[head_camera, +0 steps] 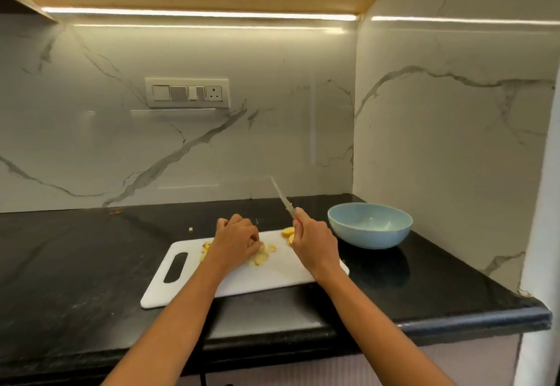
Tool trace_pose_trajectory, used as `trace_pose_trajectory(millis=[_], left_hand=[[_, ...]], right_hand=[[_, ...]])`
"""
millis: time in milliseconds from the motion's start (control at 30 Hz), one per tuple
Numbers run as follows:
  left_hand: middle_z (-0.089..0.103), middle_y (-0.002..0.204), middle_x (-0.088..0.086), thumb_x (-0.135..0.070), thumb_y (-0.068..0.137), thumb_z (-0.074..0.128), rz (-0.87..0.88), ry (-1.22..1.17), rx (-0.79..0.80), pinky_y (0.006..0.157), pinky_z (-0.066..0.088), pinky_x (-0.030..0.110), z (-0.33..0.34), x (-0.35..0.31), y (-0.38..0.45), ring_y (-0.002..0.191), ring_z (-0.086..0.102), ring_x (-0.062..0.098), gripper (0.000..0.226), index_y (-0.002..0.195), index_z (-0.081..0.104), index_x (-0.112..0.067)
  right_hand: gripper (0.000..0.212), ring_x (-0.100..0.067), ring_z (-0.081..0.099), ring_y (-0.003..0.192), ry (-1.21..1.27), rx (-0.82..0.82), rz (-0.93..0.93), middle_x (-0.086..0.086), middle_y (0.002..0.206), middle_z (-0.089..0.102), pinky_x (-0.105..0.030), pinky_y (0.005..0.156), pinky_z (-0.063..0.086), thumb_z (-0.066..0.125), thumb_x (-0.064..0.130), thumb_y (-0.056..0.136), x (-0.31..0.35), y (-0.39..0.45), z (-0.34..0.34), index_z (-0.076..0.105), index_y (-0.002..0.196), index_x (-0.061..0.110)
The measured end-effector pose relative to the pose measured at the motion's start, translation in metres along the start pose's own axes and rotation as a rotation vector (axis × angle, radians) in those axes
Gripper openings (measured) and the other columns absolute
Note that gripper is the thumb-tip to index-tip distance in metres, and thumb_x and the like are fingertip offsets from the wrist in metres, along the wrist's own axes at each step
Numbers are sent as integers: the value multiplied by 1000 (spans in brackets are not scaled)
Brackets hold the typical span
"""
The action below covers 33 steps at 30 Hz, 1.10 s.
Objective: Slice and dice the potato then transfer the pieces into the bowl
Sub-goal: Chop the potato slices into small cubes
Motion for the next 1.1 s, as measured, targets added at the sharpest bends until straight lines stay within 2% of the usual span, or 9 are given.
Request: trace_pose_trajectory(millis=[100, 167, 333, 467, 633, 733, 867, 967, 1100], left_hand=[[63, 106, -6, -31, 90, 56, -155, -216, -87, 84, 22, 30, -5, 22, 3, 107, 47, 13, 17, 95, 69, -23], [66, 103, -5, -27, 92, 56, -188, -338, -124, 85, 23, 32, -8, 28, 2, 103, 50, 15, 15, 95, 70, -24], [67, 107, -5, -23, 95, 52, -148, -319, -92, 90, 24, 33, -14, 22, -6, 106, 51, 14, 20, 105, 69, -25], [63, 113, -12, -38, 90, 55, -37, -324, 3, 90, 22, 32, -7, -12, -13, 114, 44, 10, 23, 109, 65, -30], [50, 131, -13, -41, 95, 43, 94, -82, 158, 95, 23, 35, 11, -36, -9, 124, 33, 11, 31, 122, 57, -33], [52, 130, -11, -38, 95, 45, -7, -66, 152, 95, 23, 36, 11, -21, 0, 123, 34, 12, 29, 117, 62, -31], [61, 119, -10, -29, 93, 53, -194, -203, -4, 86, 21, 32, -1, 1, 4, 118, 42, 12, 19, 101, 70, -29], [63, 115, -6, -28, 94, 51, -296, -216, -65, 87, 22, 33, -6, 17, 1, 115, 44, 15, 21, 102, 70, -25], [63, 110, 0, -35, 94, 51, -422, -110, -155, 89, 27, 36, -14, 29, 5, 111, 45, 19, 25, 106, 68, -21]], right_hand=[[34, -20, 63, 70, -15, -3, -22, -6, 84, 67, -29, 62, 50, 35, 23, 102, 6, 20, 10, 47, 133, 15], [32, -19, 61, 66, -13, -8, -37, -7, 82, 66, -28, 58, 46, 36, 21, 102, 7, 28, 11, 49, 129, 13], [32, -16, 60, 64, 27, -29, -41, -7, 81, 67, -26, 59, 50, 37, 21, 101, 0, 31, 10, 52, 128, 11], [35, -13, 61, 70, 57, -60, -16, -6, 90, 69, -17, 58, 44, 38, 23, 101, -6, 30, 5, 51, 132, 12], [35, -15, 63, 71, 49, -46, -47, -6, 90, 69, -24, 63, 52, 39, 22, 101, -5, 26, 5, 49, 133, 12], [36, -12, 60, 67, 62, -57, -63, -5, 88, 69, -22, 61, 50, 39, 22, 101, -2, 24, 3, 48, 135, 13], [35, -9, 54, 66, 75, -86, -33, -7, 88, 68, -13, 51, 38, 39, 22, 101, -8, 28, -1, 50, 133, 12], [34, -9, 51, 68, 117, -144, 33, -8, 89, 67, -12, 49, 31, 38, 21, 101, -19, 32, -9, 52, 130, 10], [35, -9, 52, 68, 111, -161, 38, -7, 89, 66, -13, 51, 35, 37, 22, 102, -22, 34, -11, 50, 133, 11]])
Point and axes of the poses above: each hand's wrist, its own y-axis towards the middle knuckle, its own z-axis out of the palm, x = y × z, the point moved 8 cm from there along y, towards the middle knuckle
